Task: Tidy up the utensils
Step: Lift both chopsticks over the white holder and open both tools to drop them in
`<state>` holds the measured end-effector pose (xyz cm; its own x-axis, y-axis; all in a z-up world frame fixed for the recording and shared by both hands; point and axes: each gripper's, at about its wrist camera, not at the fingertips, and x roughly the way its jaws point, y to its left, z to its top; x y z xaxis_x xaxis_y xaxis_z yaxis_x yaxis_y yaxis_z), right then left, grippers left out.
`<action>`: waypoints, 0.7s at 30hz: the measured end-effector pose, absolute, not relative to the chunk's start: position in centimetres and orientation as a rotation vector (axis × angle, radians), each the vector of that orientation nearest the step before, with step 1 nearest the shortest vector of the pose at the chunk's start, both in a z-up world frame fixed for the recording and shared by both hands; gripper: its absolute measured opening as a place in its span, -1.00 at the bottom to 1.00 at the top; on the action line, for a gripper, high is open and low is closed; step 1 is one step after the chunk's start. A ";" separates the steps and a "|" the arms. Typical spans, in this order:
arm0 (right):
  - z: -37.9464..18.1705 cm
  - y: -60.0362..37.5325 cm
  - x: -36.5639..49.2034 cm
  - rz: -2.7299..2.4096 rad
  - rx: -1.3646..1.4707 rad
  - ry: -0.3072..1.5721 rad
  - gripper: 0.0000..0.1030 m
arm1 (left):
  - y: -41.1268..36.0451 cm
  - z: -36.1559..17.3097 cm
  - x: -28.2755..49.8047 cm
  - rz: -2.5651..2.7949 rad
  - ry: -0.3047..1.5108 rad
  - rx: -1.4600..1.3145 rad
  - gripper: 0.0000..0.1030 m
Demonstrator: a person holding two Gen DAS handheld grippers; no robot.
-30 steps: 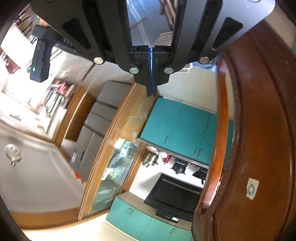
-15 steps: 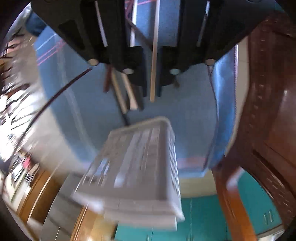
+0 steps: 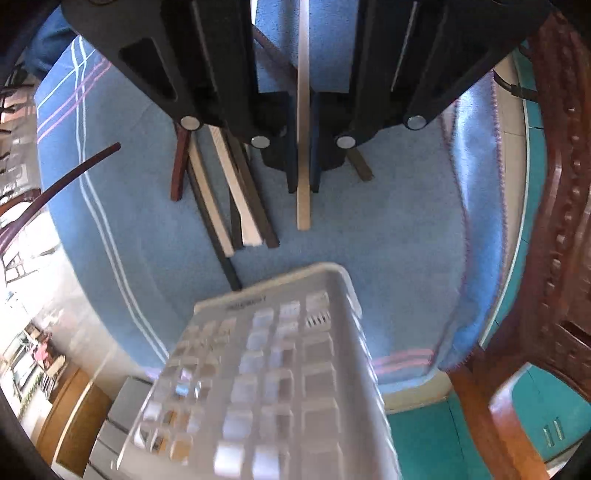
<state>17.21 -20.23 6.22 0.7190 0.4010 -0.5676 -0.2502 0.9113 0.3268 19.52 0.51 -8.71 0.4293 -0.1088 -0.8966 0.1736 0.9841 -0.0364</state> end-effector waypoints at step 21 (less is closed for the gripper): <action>14.4 -20.8 16.9 0.251 0.339 0.159 -0.87 | 5.3 14.3 12.7 -0.047 0.118 -0.253 -0.87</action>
<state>16.93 -20.77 14.38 0.9568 0.2686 -0.1115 -0.2157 0.9125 0.3475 12.70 5.25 14.31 0.9920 -0.0609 -0.1105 0.0313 0.9672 -0.2519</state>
